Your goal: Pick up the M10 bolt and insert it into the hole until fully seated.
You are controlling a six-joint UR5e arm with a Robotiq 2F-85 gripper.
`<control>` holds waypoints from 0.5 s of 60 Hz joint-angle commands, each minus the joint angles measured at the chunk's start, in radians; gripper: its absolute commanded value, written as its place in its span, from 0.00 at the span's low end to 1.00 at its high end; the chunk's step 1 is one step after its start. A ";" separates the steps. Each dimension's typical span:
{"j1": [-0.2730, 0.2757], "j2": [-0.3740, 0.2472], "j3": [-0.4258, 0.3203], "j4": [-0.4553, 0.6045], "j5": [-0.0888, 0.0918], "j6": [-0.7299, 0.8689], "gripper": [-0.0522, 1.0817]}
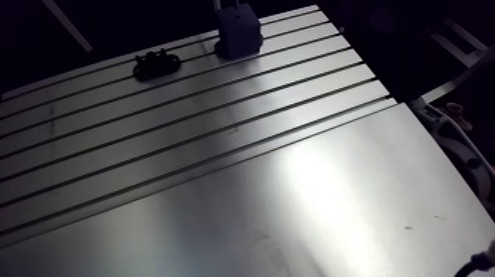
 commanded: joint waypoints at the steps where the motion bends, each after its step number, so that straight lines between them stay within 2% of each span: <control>1: -0.003 0.000 0.003 -0.001 0.000 -0.002 0.99; 30: -0.003 0.012 0.001 -0.005 0.000 -0.002 0.99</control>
